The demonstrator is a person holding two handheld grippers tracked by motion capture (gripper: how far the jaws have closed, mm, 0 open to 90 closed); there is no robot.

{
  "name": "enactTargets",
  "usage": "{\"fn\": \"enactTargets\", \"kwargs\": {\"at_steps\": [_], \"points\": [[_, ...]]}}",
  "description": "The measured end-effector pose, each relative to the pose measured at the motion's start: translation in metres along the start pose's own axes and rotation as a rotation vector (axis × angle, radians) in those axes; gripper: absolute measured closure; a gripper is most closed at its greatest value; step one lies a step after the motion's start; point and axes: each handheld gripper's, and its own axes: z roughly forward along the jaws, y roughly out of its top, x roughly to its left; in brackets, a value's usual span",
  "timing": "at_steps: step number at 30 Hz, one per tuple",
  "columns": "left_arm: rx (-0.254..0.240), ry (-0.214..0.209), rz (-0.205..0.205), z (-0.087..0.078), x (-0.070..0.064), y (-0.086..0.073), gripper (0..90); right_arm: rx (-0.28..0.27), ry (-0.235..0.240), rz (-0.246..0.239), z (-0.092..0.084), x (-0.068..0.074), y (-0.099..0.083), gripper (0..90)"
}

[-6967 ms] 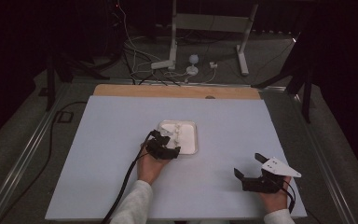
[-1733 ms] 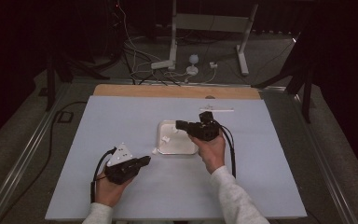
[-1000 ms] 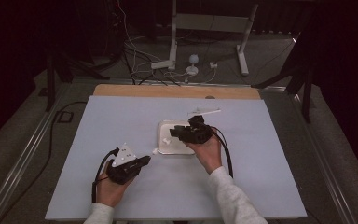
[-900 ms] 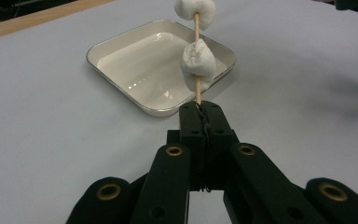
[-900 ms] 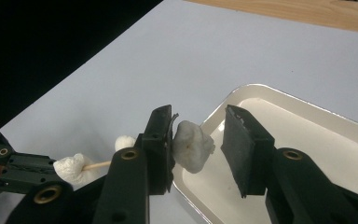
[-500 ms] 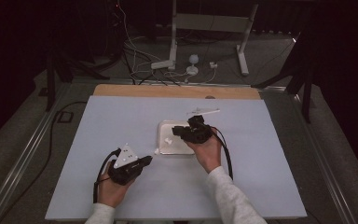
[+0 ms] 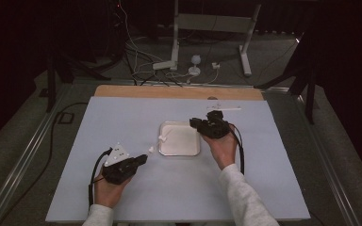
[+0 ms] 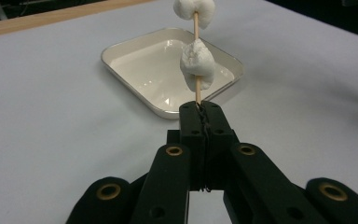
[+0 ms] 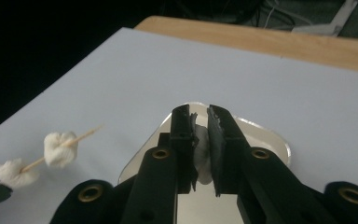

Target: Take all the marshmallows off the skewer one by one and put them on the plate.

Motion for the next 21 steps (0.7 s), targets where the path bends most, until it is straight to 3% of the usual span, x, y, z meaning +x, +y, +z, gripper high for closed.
{"fn": "enactTargets", "kwargs": {"at_steps": [4, 7, 8, 12, 15, 16, 18, 21], "points": [[0.011, -0.005, 0.001, 0.004, 0.0, -0.001, 90.0, 0.038, 0.014, 0.022, 0.015, -0.002, -0.005, 76.9], [0.017, -0.004, -0.007, 0.006, 0.002, -0.002, 90.0, 0.055, 0.035, 0.08, 0.024, -0.008, -0.007, 63.2], [0.017, -0.002, -0.007, 0.006, 0.002, -0.003, 90.0, 0.055, 0.035, 0.08, 0.024, -0.008, -0.007, 63.2], [0.017, 0.004, -0.015, 0.007, 0.003, -0.003, 90.0, 0.07, 0.023, 0.096, 0.028, -0.01, -0.009, 46.8], [0.016, 0.007, -0.023, 0.01, 0.003, -0.002, 90.0, 0.07, 0.072, 0.115, 0.027, -0.007, -0.011, 36.5], [0.016, 0.007, -0.023, 0.01, 0.003, -0.002, 90.0, 0.07, 0.072, 0.115, 0.027, -0.007, -0.011, 36.5], [0.018, 0.01, -0.023, 0.011, 0.003, -0.002, 90.0, 0.078, 0.128, 0.108, 0.026, 0.001, -0.015, 31.7], [0.017, 0.013, -0.025, 0.011, 0.002, -0.002, 90.0, 0.083, 0.152, 0.097, 0.025, 0.007, -0.018, 29.3]]}}
